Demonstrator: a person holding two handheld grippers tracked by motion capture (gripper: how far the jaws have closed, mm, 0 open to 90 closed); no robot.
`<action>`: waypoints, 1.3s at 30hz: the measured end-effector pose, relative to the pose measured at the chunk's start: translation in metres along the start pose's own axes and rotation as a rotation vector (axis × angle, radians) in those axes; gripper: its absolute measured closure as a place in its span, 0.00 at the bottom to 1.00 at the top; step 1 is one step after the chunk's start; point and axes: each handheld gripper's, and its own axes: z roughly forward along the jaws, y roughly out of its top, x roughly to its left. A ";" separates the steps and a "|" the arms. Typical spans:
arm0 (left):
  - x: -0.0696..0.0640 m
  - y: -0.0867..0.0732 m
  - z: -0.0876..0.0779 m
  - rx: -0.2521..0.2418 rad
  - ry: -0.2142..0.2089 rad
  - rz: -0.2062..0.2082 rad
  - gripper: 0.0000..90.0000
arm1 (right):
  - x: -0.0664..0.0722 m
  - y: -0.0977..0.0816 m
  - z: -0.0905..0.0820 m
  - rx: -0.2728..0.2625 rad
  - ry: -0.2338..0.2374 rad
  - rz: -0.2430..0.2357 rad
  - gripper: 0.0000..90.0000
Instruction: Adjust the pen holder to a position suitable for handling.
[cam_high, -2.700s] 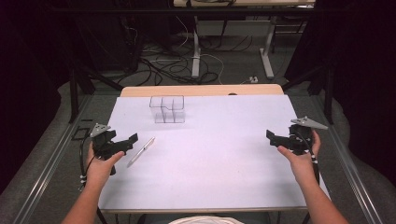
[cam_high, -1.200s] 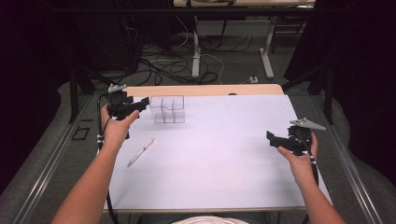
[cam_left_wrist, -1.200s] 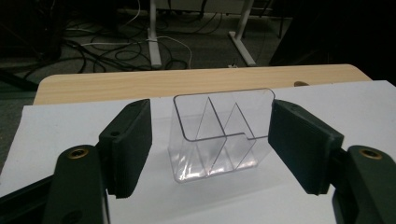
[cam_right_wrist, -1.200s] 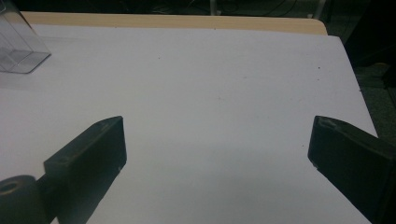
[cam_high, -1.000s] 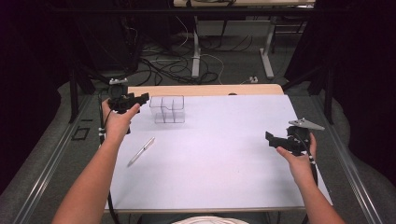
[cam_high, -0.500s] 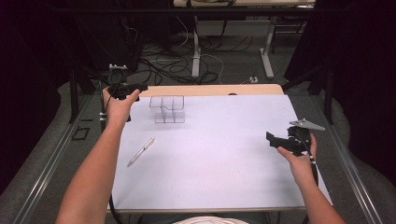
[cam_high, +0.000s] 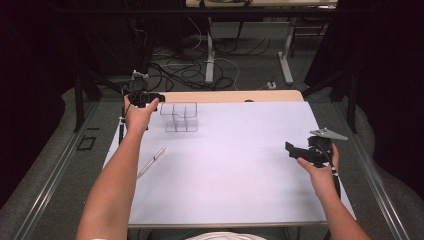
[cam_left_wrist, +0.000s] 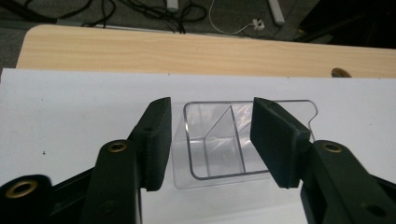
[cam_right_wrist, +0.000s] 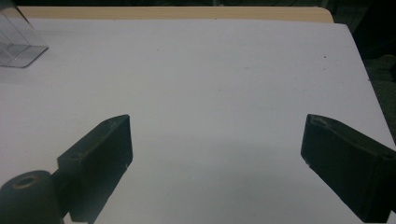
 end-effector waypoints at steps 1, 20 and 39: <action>-0.001 -0.001 0.005 0.005 0.008 -0.007 0.57 | 0.000 0.000 0.000 0.000 0.003 0.001 0.10; -0.003 -0.005 0.031 0.062 0.078 -0.012 0.71 | 0.002 -0.002 0.003 0.012 0.021 0.004 0.10; -0.003 -0.010 0.046 0.142 0.103 -0.012 0.85 | 0.003 -0.002 0.004 0.010 0.021 0.007 0.10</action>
